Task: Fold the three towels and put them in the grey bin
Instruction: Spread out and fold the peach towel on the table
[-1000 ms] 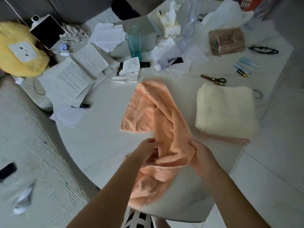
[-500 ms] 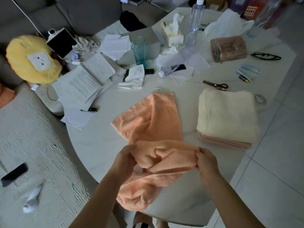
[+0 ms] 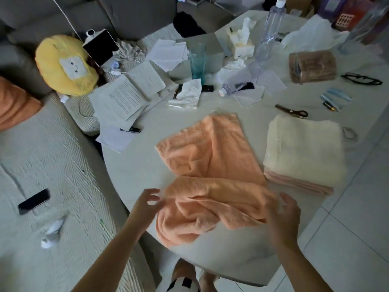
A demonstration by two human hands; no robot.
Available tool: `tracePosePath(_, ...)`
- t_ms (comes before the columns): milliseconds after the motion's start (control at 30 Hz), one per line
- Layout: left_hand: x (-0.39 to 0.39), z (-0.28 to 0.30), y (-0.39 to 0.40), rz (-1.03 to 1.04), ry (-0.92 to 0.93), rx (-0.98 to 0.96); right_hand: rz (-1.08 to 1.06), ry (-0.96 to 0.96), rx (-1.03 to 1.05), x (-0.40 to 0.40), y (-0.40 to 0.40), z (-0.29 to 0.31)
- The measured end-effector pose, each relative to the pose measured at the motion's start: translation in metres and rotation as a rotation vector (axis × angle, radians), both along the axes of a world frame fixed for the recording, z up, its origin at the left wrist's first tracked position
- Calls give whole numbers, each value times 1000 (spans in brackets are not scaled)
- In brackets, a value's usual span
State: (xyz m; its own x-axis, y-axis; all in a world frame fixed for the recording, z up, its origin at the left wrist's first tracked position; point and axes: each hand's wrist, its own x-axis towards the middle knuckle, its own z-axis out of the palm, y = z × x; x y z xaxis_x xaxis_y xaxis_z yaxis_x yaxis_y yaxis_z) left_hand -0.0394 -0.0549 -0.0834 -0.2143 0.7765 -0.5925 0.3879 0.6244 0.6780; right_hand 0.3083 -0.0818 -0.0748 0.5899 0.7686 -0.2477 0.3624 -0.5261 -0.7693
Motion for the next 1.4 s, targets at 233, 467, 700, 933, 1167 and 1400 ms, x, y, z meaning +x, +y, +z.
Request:
tracePosePath(233, 74, -1, -50, -82, 54, -35, 780, -120, 177, -93, -27, 12)
tracePosePath(467, 78, 45, -73, -419, 70, 267, 1171, -276, 210, -97, -29, 16)
tracePosePath(700, 63, 51, -129, -190, -170, 257, 1282, -329, -141, -82, -64, 25)
tracePosePath(933, 27, 47, -175, 66, -362, 228, 1051, -499, 140, -102, -91, 11)
tracePosePath(1167, 14, 55, -203, 89, -348, 330, 1133, -577, -233, -124, -92, -6)
tracePosePath(1400, -3, 56, -208, 130, -299, 101, 1108, -330, -335, -84, -137, -9)
